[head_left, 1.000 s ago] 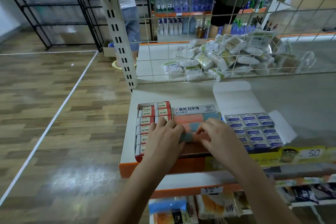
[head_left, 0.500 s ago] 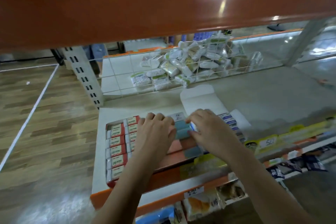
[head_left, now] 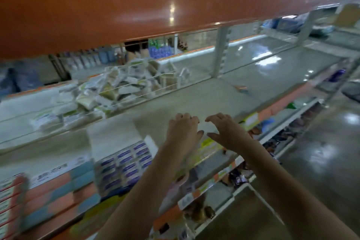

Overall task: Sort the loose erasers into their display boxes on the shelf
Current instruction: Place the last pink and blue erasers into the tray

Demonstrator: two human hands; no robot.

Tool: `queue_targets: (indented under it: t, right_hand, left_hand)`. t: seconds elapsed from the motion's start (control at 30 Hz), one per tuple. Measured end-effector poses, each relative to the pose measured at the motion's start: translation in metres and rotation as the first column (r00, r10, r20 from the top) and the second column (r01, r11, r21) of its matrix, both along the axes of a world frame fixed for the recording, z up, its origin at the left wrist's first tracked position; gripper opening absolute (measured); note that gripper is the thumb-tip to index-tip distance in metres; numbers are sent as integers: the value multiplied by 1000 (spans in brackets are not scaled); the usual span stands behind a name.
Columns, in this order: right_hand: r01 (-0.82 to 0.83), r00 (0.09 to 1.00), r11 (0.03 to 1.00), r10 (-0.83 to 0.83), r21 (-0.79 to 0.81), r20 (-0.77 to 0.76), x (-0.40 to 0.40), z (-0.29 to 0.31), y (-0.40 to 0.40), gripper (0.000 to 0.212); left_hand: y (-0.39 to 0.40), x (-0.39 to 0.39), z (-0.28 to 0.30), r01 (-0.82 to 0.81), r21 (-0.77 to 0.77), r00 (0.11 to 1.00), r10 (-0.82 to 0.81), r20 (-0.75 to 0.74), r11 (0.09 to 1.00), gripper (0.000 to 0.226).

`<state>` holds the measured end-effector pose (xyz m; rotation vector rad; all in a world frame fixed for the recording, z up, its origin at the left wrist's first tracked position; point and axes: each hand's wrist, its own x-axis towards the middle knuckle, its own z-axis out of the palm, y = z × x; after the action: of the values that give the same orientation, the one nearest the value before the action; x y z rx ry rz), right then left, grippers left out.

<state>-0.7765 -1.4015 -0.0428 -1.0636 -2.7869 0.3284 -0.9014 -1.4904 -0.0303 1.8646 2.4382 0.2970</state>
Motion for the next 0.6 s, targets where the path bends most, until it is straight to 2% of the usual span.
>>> queue_targets:
  t: [0.27, 0.4, 0.6]
  right_hand:
    - [118, 993, 990, -119, -78, -7, 99, -7, 110, 46]
    - [142, 990, 987, -141, -82, 17, 114, -12, 157, 44]
    - [130, 991, 989, -131, -69, -5, 106, -19, 235, 42]
  left_hand:
    - [126, 74, -25, 38, -70, 999, -38, -9, 997, 41]
    - [173, 84, -31, 43, -69, 999, -41, 25, 997, 43]
    - [261, 74, -38, 28, -48, 1000, -28, -10, 998, 43]
